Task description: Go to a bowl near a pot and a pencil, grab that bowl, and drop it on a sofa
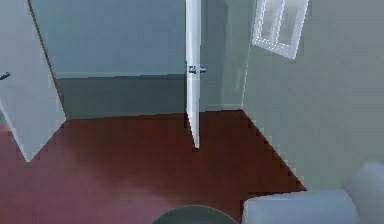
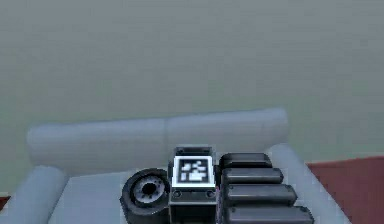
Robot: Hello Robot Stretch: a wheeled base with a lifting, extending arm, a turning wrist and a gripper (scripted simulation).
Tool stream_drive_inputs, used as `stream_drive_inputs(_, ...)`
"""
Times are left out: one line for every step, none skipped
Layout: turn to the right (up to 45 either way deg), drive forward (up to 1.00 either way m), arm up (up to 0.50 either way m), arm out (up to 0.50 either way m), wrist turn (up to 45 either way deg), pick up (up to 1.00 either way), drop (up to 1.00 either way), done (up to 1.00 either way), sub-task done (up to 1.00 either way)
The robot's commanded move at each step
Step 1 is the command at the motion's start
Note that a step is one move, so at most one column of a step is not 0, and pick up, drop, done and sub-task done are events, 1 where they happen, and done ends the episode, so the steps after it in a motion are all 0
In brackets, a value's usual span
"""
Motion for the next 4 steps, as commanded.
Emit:
stream_drive_inputs(0.0, 0.9, 0.0, 0.0, 0.0, 0.0, 0.0, 0.0, 0.0)
stream_drive_inputs(36.0, 0.0, 0.0, 0.0, 0.0, 0.0, 0.0, 0.0, 0.0)
stream_drive_inputs(0.0, 0.2, 0.0, 0.0, 0.0, 0.0, 0.0, 0.0, 0.0)
stream_drive_inputs(45.0, 0.0, 0.0, 0.0, 0.0, 0.0, 0.0, 0.0, 0.0)
